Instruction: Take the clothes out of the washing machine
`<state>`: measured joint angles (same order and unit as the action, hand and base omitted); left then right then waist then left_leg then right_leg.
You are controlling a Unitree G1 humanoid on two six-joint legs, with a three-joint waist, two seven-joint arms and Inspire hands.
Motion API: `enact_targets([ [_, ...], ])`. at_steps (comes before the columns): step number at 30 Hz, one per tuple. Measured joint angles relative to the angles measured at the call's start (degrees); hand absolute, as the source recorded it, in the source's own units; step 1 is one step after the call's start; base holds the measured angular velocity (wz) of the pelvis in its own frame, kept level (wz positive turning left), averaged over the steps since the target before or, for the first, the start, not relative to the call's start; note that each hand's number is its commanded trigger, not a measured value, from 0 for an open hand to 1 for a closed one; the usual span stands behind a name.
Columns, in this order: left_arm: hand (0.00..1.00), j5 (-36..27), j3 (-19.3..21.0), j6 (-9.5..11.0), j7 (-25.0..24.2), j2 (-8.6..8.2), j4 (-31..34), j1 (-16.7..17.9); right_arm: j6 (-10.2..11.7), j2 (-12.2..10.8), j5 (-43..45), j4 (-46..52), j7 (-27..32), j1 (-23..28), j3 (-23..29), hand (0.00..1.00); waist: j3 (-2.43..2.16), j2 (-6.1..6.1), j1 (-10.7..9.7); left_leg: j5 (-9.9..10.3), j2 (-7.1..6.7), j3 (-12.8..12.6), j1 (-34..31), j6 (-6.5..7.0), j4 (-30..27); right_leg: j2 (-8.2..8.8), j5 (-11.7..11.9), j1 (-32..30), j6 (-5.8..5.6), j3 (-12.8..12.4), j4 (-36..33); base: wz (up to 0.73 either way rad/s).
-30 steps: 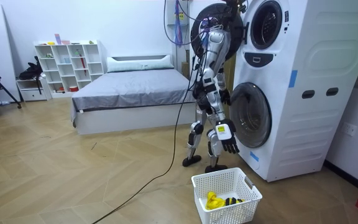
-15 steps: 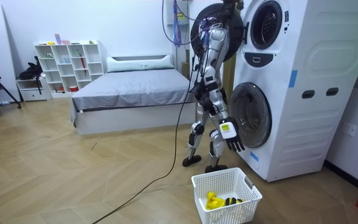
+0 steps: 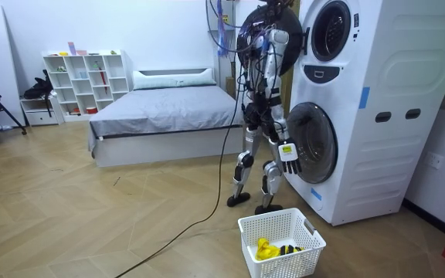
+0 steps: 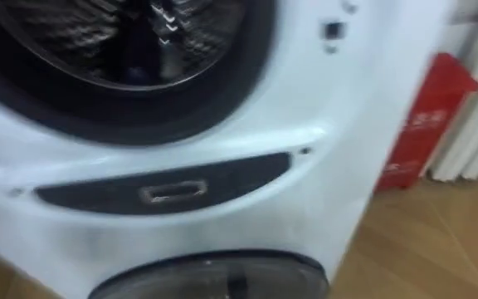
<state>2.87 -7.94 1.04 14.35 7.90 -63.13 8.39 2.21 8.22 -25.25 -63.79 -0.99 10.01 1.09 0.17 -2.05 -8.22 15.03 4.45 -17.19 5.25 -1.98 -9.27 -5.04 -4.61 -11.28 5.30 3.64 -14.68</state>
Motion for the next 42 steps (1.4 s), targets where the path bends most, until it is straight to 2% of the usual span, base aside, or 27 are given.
enact_targets([
  [2, 0.00, 0.0, 0.1, -0.4, 0.0, -0.05, 0.0, 0.5, -0.8, -0.1, 0.0, -0.4, -0.2, 0.2, -1.1, 0.00, -0.16, 0.65, 0.9, 0.0, 0.10, 0.6, 0.7, 0.01, 0.0, 0.15, 0.2, 1.3, -0.13, 0.8, 1.0, 0.24],
  [4, 0.00, 0.0, 1.1, -0.4, 0.1, -0.08, 0.0, 0.9, -1.1, -0.2, 0.0, -0.4, -0.5, 0.2, -1.6, 0.00, 0.13, 1.36, 1.1, 0.0, 0.15, 1.5, 1.2, 0.04, 0.0, 0.35, 0.3, 2.6, -0.23, 1.6, 1.7, 0.23],
  [6, 0.00, 0.1, 3.7, -0.8, 0.3, -0.03, 0.0, 1.0, -1.2, -0.2, 0.0, -0.6, -0.5, 0.2, -1.6, 0.00, 0.08, 2.01, 2.4, 0.1, 0.28, 1.5, 1.8, 0.13, 0.1, 0.26, 0.4, 3.4, -0.33, 1.8, 2.2, 0.06],
  [9, 0.00, 0.0, 6.0, -1.2, 0.3, -0.19, 0.0, 1.6, -1.5, -0.2, 1.2, -0.9, -0.7, 0.1, -1.6, 0.00, 0.07, 2.27, 3.2, 0.2, 0.71, 1.5, 3.1, 0.08, 1.0, -0.35, 0.4, 4.9, -0.16, 2.4, 2.3, 0.00],
  [13, 0.00, 0.0, 8.4, -1.2, 0.7, 0.18, 0.3, 2.9, -2.4, -0.3, 1.8, -1.1, -1.2, 0.3, -2.2, 0.00, -0.03, 2.34, 4.2, 2.2, 2.23, 1.5, 3.3, -1.16, -2.3, -1.18, -1.5, 5.6, 1.21, 3.4, 1.3, -0.02],
  [14, 0.00, 0.1, 9.2, -1.3, 0.7, 0.51, 0.3, 3.3, -2.5, -0.3, 3.2, -1.1, -1.1, 0.1, -2.2, 0.00, -0.01, 2.57, 4.6, 3.5, 2.97, 1.5, 2.6, -1.73, -5.7, -1.33, -2.5, 5.2, 1.40, 2.9, -0.5, -0.14],
  [16, 0.00, 0.2, 10.2, -1.3, 0.6, 0.77, 0.3, 3.4, -2.8, -0.2, 5.3, -1.0, -1.1, 0.2, -2.2, 0.00, 0.00, 3.40, 5.6, 3.8, 3.84, 2.2, 0.1, -1.85, -14.1, -1.14, -3.4, 4.9, 2.10, 2.6, -2.2, -0.20],
  [18, 0.00, 1.5, 11.3, -1.3, 0.6, 0.49, 1.3, 4.0, -2.9, -0.1, 7.6, -1.0, -0.7, 0.1, -2.2, 0.00, 0.11, 2.85, 6.0, 3.4, 5.26, 6.5, -4.8, -1.57, -26.2, -1.88, -4.2, 5.8, 3.07, 2.3, -2.6, -0.15],
  [19, 0.00, 1.8, 11.3, -1.3, 0.6, 0.54, 1.9, 4.0, -2.8, -0.1, 8.0, -1.0, -0.4, 0.1, -2.1, 0.00, 0.22, 2.83, 5.9, 2.9, 5.61, 7.3, -6.2, -1.62, -29.0, -2.09, -4.5, 5.8, 3.33, 2.2, -3.1, -0.05],
  [21, 0.00, 1.8, 11.3, -1.2, 0.7, 0.51, 3.2, 3.9, -2.9, 0.1, 9.7, -0.9, -0.2, 0.0, -2.1, 0.00, 0.29, 2.84, 6.6, 0.5, 6.17, 8.6, -8.9, -1.41, -35.4, -2.47, -5.3, 5.8, 4.04, 1.7, -4.1, -0.15],
  [22, 0.00, 1.7, 11.2, -1.2, 0.7, 0.33, 3.6, 3.7, -2.8, 0.3, 10.3, -0.6, -0.1, 0.1, -2.1, 0.00, 0.50, 3.64, 6.6, -1.6, 6.28, 9.6, -10.4, -1.45, -39.1, -2.50, -5.7, 5.9, 4.43, 1.5, -4.5, -0.21],
  [23, 0.00, 1.7, 11.2, -1.2, 0.6, 0.08, 3.7, 3.4, -2.7, 0.5, 10.4, -0.7, 0.4, 0.2, -2.1, 0.00, 0.75, 3.28, 6.6, -3.2, 6.60, 9.9, -10.7, -1.95, -43.3, -2.59, -6.1, 6.3, 4.80, 1.3, -5.2, -0.13],
  [24, 0.00, 1.7, 11.0, -1.1, 0.2, -0.09, 3.8, 3.0, -2.5, 0.7, 10.5, -0.8, 1.1, 0.5, -2.1, 0.00, 0.40, 2.49, 6.3, -3.4, 6.80, 9.9, -10.1, -2.57, -46.9, -2.81, -6.3, 6.4, 5.05, 1.2, -5.6, -0.03],
  [25, 0.00, 1.7, 10.8, -1.1, 0.0, -0.20, 3.8, 2.7, -2.3, 0.9, 10.5, -0.8, 1.5, 0.7, -2.1, 0.00, 0.43, 2.19, 6.2, -3.4, 6.80, 9.7, -9.4, -2.65, -47.5, -2.98, -6.3, 6.4, 5.09, 1.2, -5.7, 0.05],
  [27, 0.00, 1.5, 9.7, -1.0, -0.9, -0.35, 3.5, 1.0, -2.2, 1.4, 10.6, -0.8, 2.9, 0.6, -1.9, 0.00, 0.95, 0.96, 5.1, -3.3, 6.06, 10.2, -5.1, -2.87, -45.6, -3.34, -6.3, 5.8, 5.31, 2.2, -5.9, 0.16],
  [28, 0.00, 1.6, 9.4, -0.9, -1.1, -0.36, 3.5, 0.8, -2.2, 1.4, 10.7, -0.9, 3.1, 0.6, -1.8, 0.00, 0.94, 0.75, 4.6, -3.1, 5.72, 10.5, -4.2, -3.15, -44.5, -3.29, -6.3, 5.4, 5.32, 2.7, -6.0, 0.37],
  [29, 0.00, 1.8, 8.8, -1.0, -1.5, -0.36, 3.8, -0.1, -2.1, 1.4, 11.3, -1.1, 3.3, 0.6, -1.6, 0.00, 0.90, 0.22, 3.6, -2.2, 5.41, 11.2, -2.2, -4.37, -41.4, -3.26, -6.1, 4.5, 5.29, 3.7, -6.1, 0.33],
  [30, 0.00, 1.8, 8.7, -1.0, -1.5, -0.42, 4.1, -0.6, -2.0, 1.4, 11.6, -1.2, 3.3, 0.6, -1.3, 0.00, 0.88, 0.02, 3.3, -1.6, 5.20, 11.3, -1.1, -4.81, -39.5, -3.26, -6.0, 4.0, 5.31, 3.9, -6.3, 0.28],
  [31, 0.00, 1.8, 8.7, -1.0, -1.6, -0.61, 4.2, -1.6, -2.0, 1.4, 12.0, -1.4, 3.3, 0.6, -0.7, 0.00, 0.73, -0.45, 3.4, -0.7, 4.55, 11.5, 1.3, -5.34, -34.8, -3.21, -5.6, 2.9, 5.28, 4.3, -6.6, 0.20],
  [32, 0.00, 1.8, 8.5, -1.0, -1.6, -0.59, 4.3, -2.8, -1.7, 1.5, 11.8, -1.7, 3.4, 0.2, -0.3, 0.00, 0.78, -1.24, 3.1, 0.9, 4.41, 12.0, 3.5, -5.34, -29.3, -3.13, -5.0, 1.8, 5.27, 5.3, -6.7, 0.25],
  [33, 0.00, 1.8, 8.2, -1.0, -1.6, -0.58, 4.2, -3.6, -1.4, 1.5, 11.7, -1.7, 3.4, 0.1, -0.2, 0.00, 1.01, -1.22, 2.6, 1.7, 4.29, 12.7, 4.3, -5.21, -26.5, -3.07, -4.7, 1.1, 5.18, 5.9, -6.7, 0.36],
  [35, 0.00, 1.9, 7.0, -0.9, -1.7, -0.69, 3.8, -6.0, -0.2, 1.3, 12.7, -2.3, 3.2, -0.9, 0.8, 0.00, 0.90, -1.69, 1.9, 4.6, 3.56, 13.7, 6.1, -4.48, -16.6, -2.25, -3.1, -2.7, 4.85, 7.3, -7.6, 0.30],
  [36, 0.00, 2.0, 7.0, -0.9, -1.8, -0.68, 3.7, -6.5, -0.2, 1.2, 13.1, -2.5, 2.9, -1.2, 1.0, 0.00, 0.96, -1.63, 1.8, 5.2, 3.46, 13.7, 6.5, -4.43, -14.3, -1.91, -2.7, -3.5, 4.66, 7.5, -7.8, 0.17],
  [38, 0.00, 2.4, 6.6, -0.8, -2.3, -0.71, 3.2, -6.8, 0.2, 1.3, 14.1, -3.1, 2.9, -1.6, 0.8, 0.00, 0.98, -1.42, 2.0, 6.2, 2.45, 12.3, 8.1, -2.72, -6.7, -1.04, 0.0, -5.2, 4.03, 7.6, -7.3, 0.07],
  [40, 0.00, 2.4, 6.3, -0.8, -2.3, -0.66, 2.9, -6.8, 0.2, 1.1, 14.1, -3.0, 2.9, -0.8, 0.1, 0.00, 1.08, -0.67, 1.7, 6.4, 0.67, 11.3, 8.4, -1.37, -3.2, -0.03, 2.5, -5.7, 3.02, 7.5, -6.2, 0.16],
  [41, 0.00, 2.2, 6.1, -0.8, -2.3, -0.68, 2.6, -6.6, 0.1, 0.9, 14.2, -3.0, 2.9, -0.5, 0.1, 0.00, 0.85, 0.05, 1.4, 6.1, -0.49, 10.9, 7.7, 0.44, -2.1, 0.90, 4.7, -5.7, 1.43, 7.4, -4.0, 0.24],
  [42, 0.00, 1.8, 5.9, -0.7, -2.2, -0.69, 1.9, -6.4, 0.0, 1.0, 13.8, -3.0, 2.9, -0.8, 0.2, 0.00, 0.55, 0.59, 0.9, 5.6, -1.28, 10.3, 5.9, 1.54, -2.2, 1.34, 8.6, -5.0, -1.40, 6.9, 0.2, 0.13],
])
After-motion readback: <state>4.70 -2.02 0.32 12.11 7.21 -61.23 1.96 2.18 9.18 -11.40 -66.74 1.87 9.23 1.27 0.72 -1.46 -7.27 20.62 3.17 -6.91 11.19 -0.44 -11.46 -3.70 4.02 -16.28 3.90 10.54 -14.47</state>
